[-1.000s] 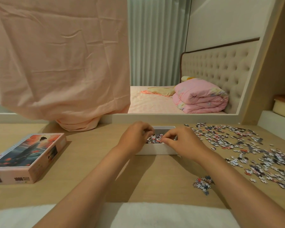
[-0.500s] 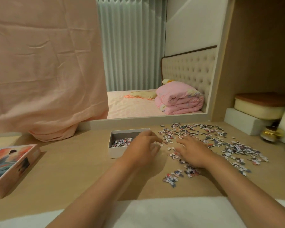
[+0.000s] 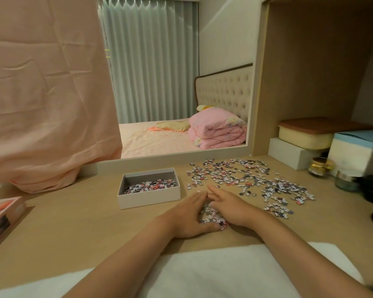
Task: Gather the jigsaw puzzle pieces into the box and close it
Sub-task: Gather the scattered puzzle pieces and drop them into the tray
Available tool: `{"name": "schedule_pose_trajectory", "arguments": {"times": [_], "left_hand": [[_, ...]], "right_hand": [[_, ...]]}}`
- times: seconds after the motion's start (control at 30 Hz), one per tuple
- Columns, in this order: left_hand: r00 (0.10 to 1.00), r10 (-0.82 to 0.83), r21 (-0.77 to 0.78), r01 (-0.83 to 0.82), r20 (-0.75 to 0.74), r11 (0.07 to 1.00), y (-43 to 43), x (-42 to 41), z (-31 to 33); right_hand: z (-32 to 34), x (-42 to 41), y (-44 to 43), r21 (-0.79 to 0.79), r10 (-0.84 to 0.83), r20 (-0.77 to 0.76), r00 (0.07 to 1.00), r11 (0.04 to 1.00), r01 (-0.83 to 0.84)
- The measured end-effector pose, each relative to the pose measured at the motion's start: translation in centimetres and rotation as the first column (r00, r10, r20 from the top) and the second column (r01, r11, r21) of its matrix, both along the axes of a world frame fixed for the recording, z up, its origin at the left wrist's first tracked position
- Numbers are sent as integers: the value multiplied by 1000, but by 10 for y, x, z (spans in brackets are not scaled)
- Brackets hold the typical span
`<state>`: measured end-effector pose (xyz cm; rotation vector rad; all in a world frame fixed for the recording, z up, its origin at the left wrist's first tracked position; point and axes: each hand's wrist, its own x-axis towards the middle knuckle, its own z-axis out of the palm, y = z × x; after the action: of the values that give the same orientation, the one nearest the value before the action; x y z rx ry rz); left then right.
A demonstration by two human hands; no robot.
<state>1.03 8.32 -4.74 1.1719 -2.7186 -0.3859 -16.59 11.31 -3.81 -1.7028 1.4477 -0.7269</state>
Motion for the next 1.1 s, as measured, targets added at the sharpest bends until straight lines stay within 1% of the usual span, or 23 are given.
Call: {"name": "schedule_pose_trajectory", "arguments": {"times": [0.03, 0.07, 0.1, 0.17, 0.2, 0.27, 0.3, 0.33, 0.4, 0.43, 0.5, 0.53, 0.57, 0.63, 0.7, 0.8, 0.83, 0.87, 0.93, 0.97, 1.03, 1.1], "left_hand": [[998, -1, -24, -1, -56, 1000, -2, 1, 0], [995, -4, -70, -3, -96, 998, -4, 3, 0], [993, -8, -125, -6, -116, 992, -5, 5, 1], [987, -23, -183, -7, -161, 983, -6, 9, 4], [980, -31, -201, -9, -198, 980, -5, 11, 7], [965, -22, -293, -57, -262, 954, -9, 14, 12], [966, 13, -360, -108, -257, 927, -12, 16, 15], [973, 77, -411, -163, -217, 897, -16, 18, 18], [969, 231, -425, -245, -85, 872, -29, 26, 18], [960, 279, -406, -264, -25, 875, -35, 32, 16], [949, 310, -378, -270, 48, 885, -45, 44, 9], [950, 306, -375, -263, 60, 889, -48, 47, 8], [952, 300, -372, -258, 61, 892, -51, 49, 7], [956, 288, -356, -250, 57, 900, -56, 49, 10], [958, 283, -316, -254, 49, 914, -60, 47, 13], [958, 280, -270, -255, 57, 928, -66, 45, 16], [960, 276, -249, -255, 54, 934, -68, 45, 17], [963, 268, -228, -253, 34, 940, -69, 45, 18], [969, 237, -217, -246, -69, 945, -70, 43, 20], [968, 205, -239, -235, -142, 942, -69, 42, 21], [962, 102, -310, -181, -255, 933, -62, 34, 22], [955, 22, -299, -115, -297, 947, -54, 21, 22]], "right_hand": [[1, 0, -1, -26, -25, 30, 999, 999, 26], [0, -2, -3, -74, -69, -19, 997, 995, 68], [0, -3, -6, -146, -124, -109, 986, 983, 107], [-1, -6, -13, -262, -226, -330, 916, 955, 141], [-2, -7, -17, -271, -245, -414, 876, 953, 138], [-4, -3, -25, -215, -215, -532, 819, 970, 115], [-6, -1, -30, -175, -176, -563, 807, 980, 92], [-9, 2, -34, -142, -130, -581, 804, 988, 57], [-12, 6, -41, -121, -55, -552, 832, 993, -15], [-11, 7, -44, -132, -37, -493, 869, 991, -32], [-8, 10, -53, -186, -59, -363, 930, 982, -11], [-6, 11, -58, -222, -82, -338, 938, 975, 6], [-4, 13, -64, -252, -98, -348, 932, 968, 8], [0, 20, -75, -263, -89, -449, 889, 964, -36], [3, 28, -86, -182, -39, -572, 819, 980, -81], [1, 35, -91, -97, 26, -665, 746, 988, -120], [0, 37, -90, -95, 42, -668, 743, 985, -141], [0, 38, -87, -101, 58, -648, 760, 982, -162], [5, 37, -79, -105, 101, -563, 820, 976, -192], [10, 35, -74, -108, 117, -526, 843, 973, -202], [17, 27, -64, -109, 123, -448, 886, 976, -190], [23, 18, -51, -138, 74, -306, 949, 983, -121]]}}
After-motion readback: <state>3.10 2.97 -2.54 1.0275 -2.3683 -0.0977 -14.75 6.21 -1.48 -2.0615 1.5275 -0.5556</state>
